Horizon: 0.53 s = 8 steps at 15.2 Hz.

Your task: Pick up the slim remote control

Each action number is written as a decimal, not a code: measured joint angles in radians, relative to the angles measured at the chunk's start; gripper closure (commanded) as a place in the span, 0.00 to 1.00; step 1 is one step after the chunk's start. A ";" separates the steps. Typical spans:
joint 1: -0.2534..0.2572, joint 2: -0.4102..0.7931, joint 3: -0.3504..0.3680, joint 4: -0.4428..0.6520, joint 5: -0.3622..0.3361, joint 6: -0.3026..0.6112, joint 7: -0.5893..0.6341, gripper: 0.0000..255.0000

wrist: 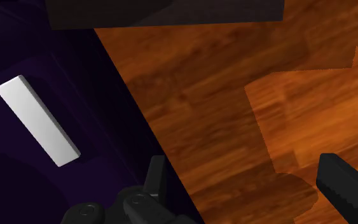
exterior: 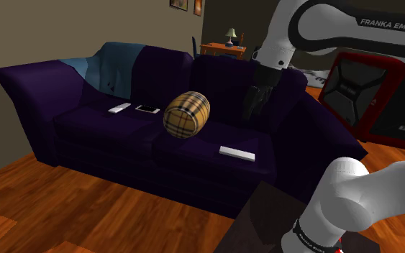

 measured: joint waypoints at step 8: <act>-0.022 0.055 -0.079 -0.116 -0.065 0.153 -0.124 0.00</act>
